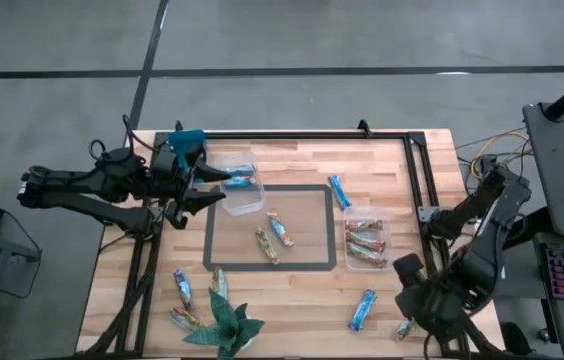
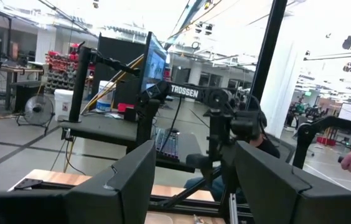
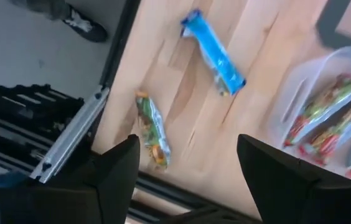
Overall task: Pick and place Granola Bars by type
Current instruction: Put the yellow granola bar into the left transparent bin
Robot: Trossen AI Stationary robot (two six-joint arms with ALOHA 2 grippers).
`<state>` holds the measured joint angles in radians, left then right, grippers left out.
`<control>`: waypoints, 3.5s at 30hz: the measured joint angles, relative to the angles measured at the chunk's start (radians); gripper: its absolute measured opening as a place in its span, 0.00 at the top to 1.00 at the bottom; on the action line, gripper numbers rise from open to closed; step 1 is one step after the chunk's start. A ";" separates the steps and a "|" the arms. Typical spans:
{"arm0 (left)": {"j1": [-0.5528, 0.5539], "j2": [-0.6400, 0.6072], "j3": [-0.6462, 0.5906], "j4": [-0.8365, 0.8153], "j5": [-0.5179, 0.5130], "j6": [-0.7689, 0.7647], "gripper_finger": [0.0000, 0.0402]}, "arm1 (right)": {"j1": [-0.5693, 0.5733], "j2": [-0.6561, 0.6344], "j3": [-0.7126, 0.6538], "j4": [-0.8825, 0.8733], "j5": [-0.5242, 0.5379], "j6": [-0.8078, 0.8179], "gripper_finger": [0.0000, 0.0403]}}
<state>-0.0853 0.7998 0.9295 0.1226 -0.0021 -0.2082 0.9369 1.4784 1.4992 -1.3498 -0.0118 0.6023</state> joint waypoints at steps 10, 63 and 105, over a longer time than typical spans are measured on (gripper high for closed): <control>0.000 0.001 0.000 -0.001 0.000 -0.010 0.50 | 0.053 0.000 -0.114 0.173 -0.015 0.306 0.36; 0.000 -0.016 0.001 -0.002 0.001 -0.031 0.50 | 0.161 0.234 -0.555 0.580 -0.200 0.289 0.56; 0.001 -0.019 0.002 0.027 -0.019 0.009 0.50 | 0.082 0.059 -0.072 0.341 0.040 0.305 0.98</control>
<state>-0.0845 0.7803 0.9310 0.1497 -0.0208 -0.1993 1.0186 1.5378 1.4274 -1.0087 0.0279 0.9074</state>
